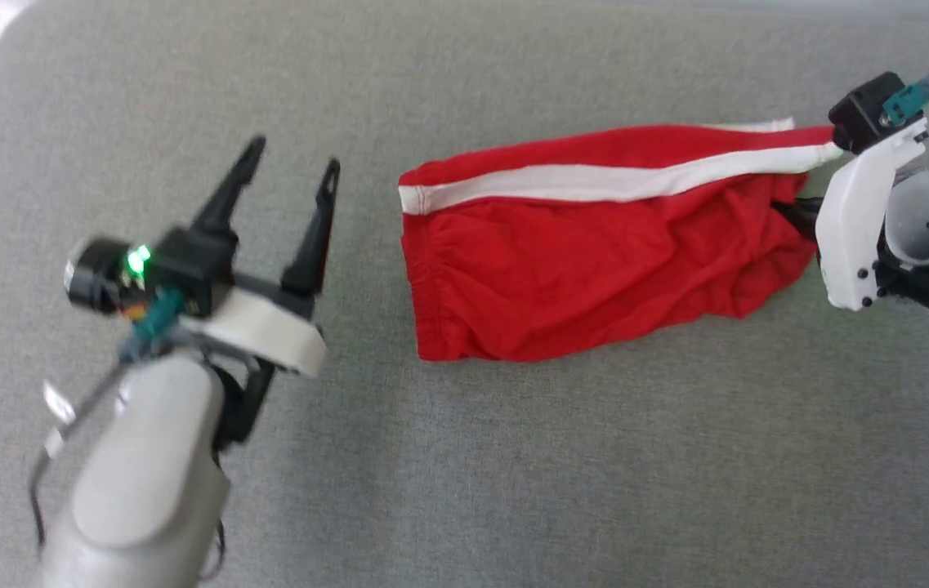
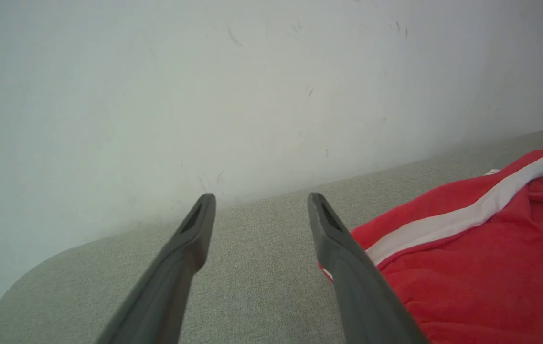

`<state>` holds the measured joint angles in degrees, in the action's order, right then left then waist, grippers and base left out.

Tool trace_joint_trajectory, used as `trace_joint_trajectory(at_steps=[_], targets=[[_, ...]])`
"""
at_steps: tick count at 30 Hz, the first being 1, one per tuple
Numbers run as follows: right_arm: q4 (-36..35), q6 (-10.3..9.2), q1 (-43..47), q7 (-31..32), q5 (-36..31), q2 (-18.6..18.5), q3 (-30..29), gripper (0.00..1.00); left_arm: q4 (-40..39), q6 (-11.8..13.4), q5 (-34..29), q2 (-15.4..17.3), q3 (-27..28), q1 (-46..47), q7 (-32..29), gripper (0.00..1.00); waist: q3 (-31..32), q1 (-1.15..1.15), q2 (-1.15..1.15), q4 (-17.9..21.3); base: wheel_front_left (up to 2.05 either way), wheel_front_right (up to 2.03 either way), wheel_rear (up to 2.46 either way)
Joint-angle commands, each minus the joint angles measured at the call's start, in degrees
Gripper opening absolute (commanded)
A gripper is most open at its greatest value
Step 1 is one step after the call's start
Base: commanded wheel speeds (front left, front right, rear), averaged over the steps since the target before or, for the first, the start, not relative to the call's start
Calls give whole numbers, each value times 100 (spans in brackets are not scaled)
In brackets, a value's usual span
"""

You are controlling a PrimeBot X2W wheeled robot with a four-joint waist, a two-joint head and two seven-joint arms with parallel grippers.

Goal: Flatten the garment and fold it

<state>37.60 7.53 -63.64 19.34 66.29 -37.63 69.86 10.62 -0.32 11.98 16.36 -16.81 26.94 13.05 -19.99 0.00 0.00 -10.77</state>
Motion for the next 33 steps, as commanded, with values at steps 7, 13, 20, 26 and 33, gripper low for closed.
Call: trace_joint_trajectory(at_steps=[7,13,20,26,33], targets=[[-305,-4,279,-358,65,-205,115,0,-27,-602,506,340,-378,715,-1464,100,528,0,0,170,0,0,0],[-474,-4,377,-473,47,-232,200,0,-8,-711,1359,724,-1302,1080,-3088,100,584,0,0,295,0,0,0],[-476,-4,312,-550,-27,-69,255,0,63,-715,2429,1244,-2703,1433,-4296,100,437,0,0,488,0,0,0],[-444,-4,239,-569,-135,78,293,0,562,-715,2863,1331,-3353,1598,-4558,100,256,0,0,618,0,0,0],[-414,-4,165,-553,-223,200,322,0,1192,-716,3238,1270,-4098,1771,-4777,100,147,0,0,716,0,0,0]])
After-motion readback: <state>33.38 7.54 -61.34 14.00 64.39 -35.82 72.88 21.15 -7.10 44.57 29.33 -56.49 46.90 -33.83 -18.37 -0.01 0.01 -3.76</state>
